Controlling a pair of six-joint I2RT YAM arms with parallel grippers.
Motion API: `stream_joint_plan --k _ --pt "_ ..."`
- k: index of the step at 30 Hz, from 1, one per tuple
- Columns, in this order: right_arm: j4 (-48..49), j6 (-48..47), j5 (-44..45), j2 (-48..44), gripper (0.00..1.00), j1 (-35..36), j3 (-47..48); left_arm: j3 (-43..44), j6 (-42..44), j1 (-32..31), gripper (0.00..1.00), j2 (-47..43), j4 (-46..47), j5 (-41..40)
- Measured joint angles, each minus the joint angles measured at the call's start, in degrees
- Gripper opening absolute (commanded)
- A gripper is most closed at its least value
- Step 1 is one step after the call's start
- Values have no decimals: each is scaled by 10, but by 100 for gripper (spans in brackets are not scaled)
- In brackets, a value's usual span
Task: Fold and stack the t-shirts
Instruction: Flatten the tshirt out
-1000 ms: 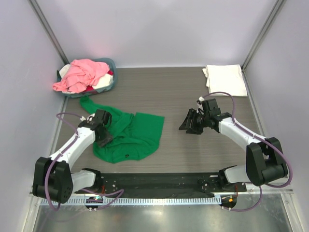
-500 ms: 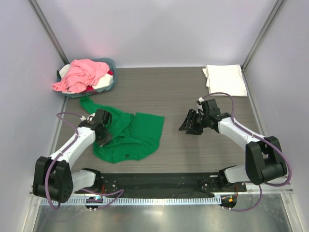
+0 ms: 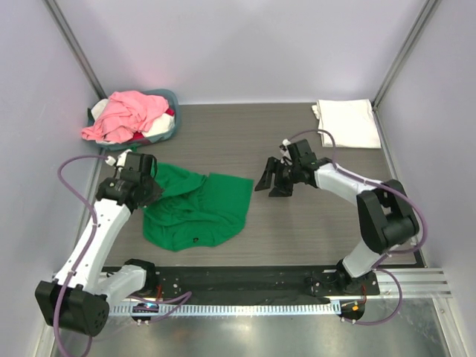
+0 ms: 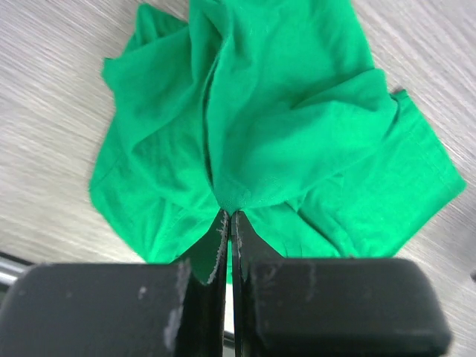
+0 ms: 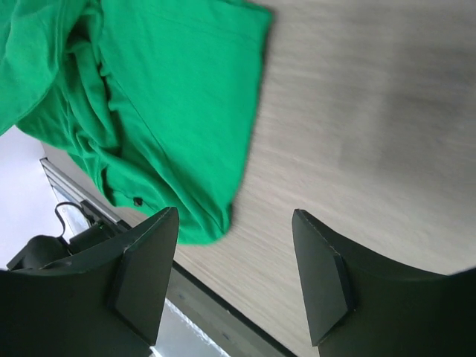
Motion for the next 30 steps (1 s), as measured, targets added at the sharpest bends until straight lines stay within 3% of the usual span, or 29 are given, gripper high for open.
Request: stream_joint_plan --k 8,16,22,30 --pt "10 2 13 147 65 16 124 24 36 28 0 -26 -38 0" --pt "11 1 21 225 59 26 184 24 62 47 0 -36 -45 14" --pt "28 0 24 248 43 49 202 24 72 56 0 -36 -45 23" --pt "31 -2 31 255 15 52 201 23 79 66 0 -36 -44 31"
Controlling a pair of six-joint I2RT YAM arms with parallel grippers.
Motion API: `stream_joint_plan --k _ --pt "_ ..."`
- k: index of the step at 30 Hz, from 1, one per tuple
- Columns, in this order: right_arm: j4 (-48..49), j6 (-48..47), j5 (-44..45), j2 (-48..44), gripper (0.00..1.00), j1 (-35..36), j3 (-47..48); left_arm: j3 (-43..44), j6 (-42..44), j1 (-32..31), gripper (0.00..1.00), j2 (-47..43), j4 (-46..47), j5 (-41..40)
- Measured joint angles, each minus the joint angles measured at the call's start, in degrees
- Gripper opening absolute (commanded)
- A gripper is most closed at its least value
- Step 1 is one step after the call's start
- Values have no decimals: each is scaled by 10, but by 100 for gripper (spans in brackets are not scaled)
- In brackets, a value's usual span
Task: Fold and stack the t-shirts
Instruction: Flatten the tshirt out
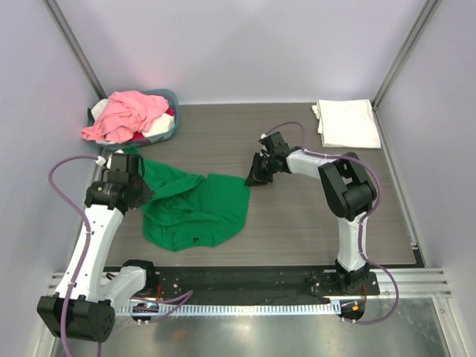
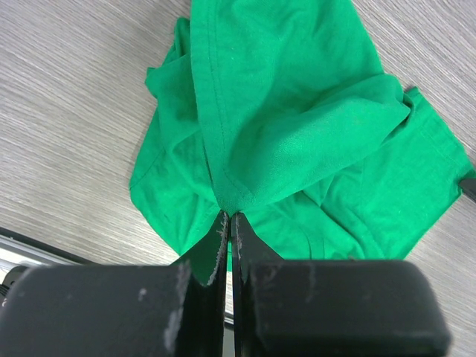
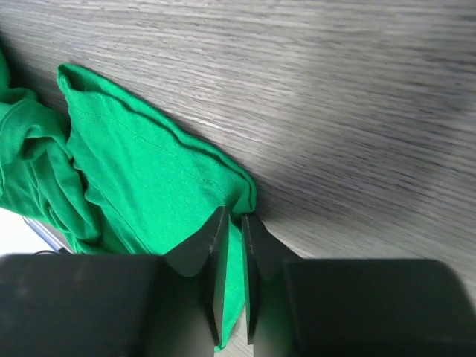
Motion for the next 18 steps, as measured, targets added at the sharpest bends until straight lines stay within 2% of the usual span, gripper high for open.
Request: stream_joint_plan --k 1,2,3,9,14,18 --pt "-1 0 2 1 11 0 0 0 0 0 0 0 0 0" --pt "0 -1 3 1 2 0 0 0 0 1 0 0 0 1" --pt "-1 -3 4 2 1 0 0 0 0 2 0 0 0 1" --pt "-7 -14 10 2 1 0 4 7 0 3 0 -2 -3 10" --pt "-59 -46 53 -7 1 1 27 56 0 3 0 -8 -8 17" --pt "-122 -76 95 -67 1 1 40 111 -1 3 0 -21 -17 16"
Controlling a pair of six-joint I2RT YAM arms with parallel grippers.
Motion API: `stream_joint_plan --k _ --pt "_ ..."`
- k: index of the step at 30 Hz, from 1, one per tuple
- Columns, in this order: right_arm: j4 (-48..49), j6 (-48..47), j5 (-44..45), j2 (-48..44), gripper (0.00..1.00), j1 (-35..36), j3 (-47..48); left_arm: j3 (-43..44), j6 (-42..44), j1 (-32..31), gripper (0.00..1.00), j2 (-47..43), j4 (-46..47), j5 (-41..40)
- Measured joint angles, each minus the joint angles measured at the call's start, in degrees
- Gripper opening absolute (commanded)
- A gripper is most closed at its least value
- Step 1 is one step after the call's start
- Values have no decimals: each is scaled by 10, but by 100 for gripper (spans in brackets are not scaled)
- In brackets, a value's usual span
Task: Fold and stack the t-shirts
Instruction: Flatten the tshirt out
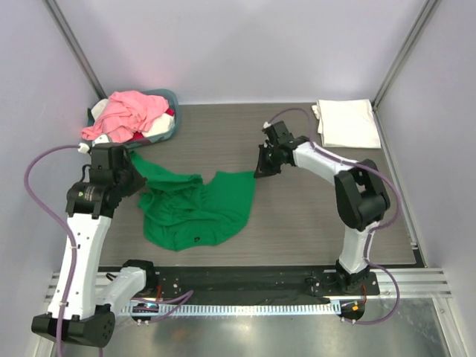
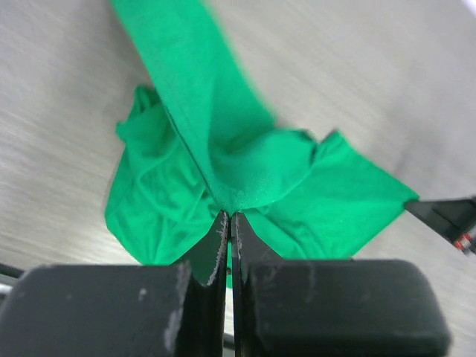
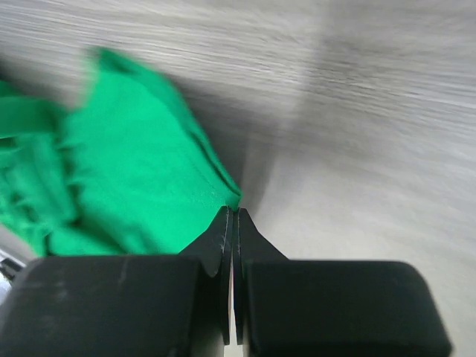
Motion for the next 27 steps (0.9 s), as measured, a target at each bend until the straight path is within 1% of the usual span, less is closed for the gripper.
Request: stream_joint_plan --k 4,7,8,9,12,16,22,25,27 --pt "-46 -22 35 -104 1 0 29 68 -3 0 0 -5 -14 -3" --pt "-68 -35 56 -186 1 0 63 114 -7 0 0 -7 -25 -8" --pt "-69 -36 59 -194 1 0 66 128 -8 0 0 -9 -27 -10" --pt "-77 -43 68 -233 1 0 81 141 -10 0 0 -10 -33 -12" --pt "-101 -54 90 -309 1 0 100 194 -17 0 0 -11 -51 -20" --pt "-135 -69 113 -387 1 0 121 269 -31 0 0 -16 -62 -32" --pt "-178 -101 137 -495 1 0 183 340 -56 0 0 -42 -71 -35" --pt "-196 -118 139 -547 1 0 232 378 -58 0 0 -63 -65 -16" --pt "-206 -127 139 -572 1 0 266 397 -57 0 0 -78 -45 7"
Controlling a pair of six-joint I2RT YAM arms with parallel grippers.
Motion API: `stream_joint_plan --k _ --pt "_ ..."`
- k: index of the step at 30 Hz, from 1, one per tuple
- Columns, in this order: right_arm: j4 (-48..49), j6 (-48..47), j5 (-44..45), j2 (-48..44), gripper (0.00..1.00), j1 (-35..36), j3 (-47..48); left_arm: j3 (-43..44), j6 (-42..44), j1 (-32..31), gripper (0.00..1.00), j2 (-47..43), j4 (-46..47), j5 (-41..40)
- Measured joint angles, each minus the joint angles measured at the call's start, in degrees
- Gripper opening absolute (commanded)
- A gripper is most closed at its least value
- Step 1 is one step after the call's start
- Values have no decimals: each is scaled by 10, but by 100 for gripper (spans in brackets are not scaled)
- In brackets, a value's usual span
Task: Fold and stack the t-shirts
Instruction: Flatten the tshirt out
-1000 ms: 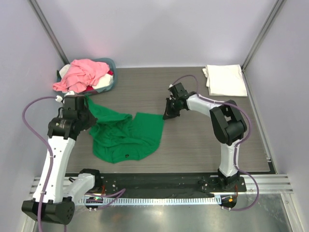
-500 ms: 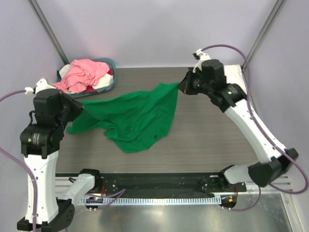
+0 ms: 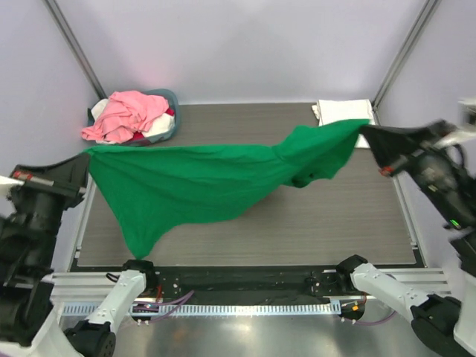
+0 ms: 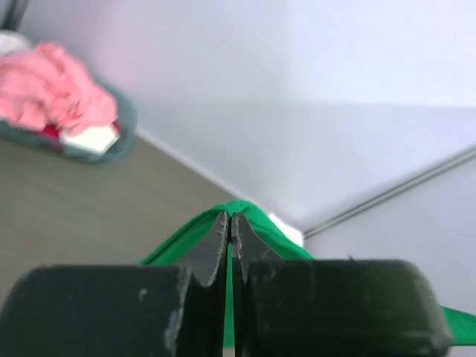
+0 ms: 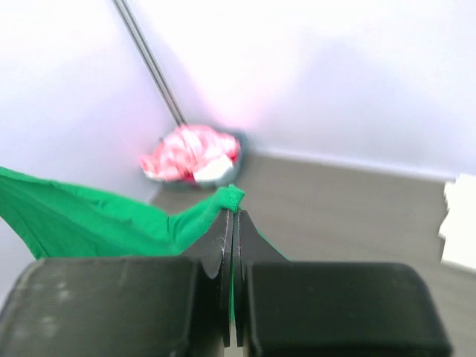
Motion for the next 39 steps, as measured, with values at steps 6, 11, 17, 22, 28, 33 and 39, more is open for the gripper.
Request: stream_joint_plan --k 6,11,17,22,28,33,39 --pt "-21 -21 2 -64 1 0 137 131 12 0 0 -10 35 39" --pt "-19 -40 22 -61 1 0 235 140 13 0 0 -13 73 42" --pt "12 -89 105 8 1 1 189 48 -8 0 0 47 63 11" --pt "96 -128 135 178 1 -38 79 -115 -22 3 0 167 93 -33" --pt "175 -113 86 504 20 -148 38 -248 -24 69 8 388 145 -7" --pt "124 -87 72 741 71 -170 157 -200 3 109 71 573 160 44" --pt "156 -41 41 671 72 -162 29 -187 36 98 79 583 168 82"
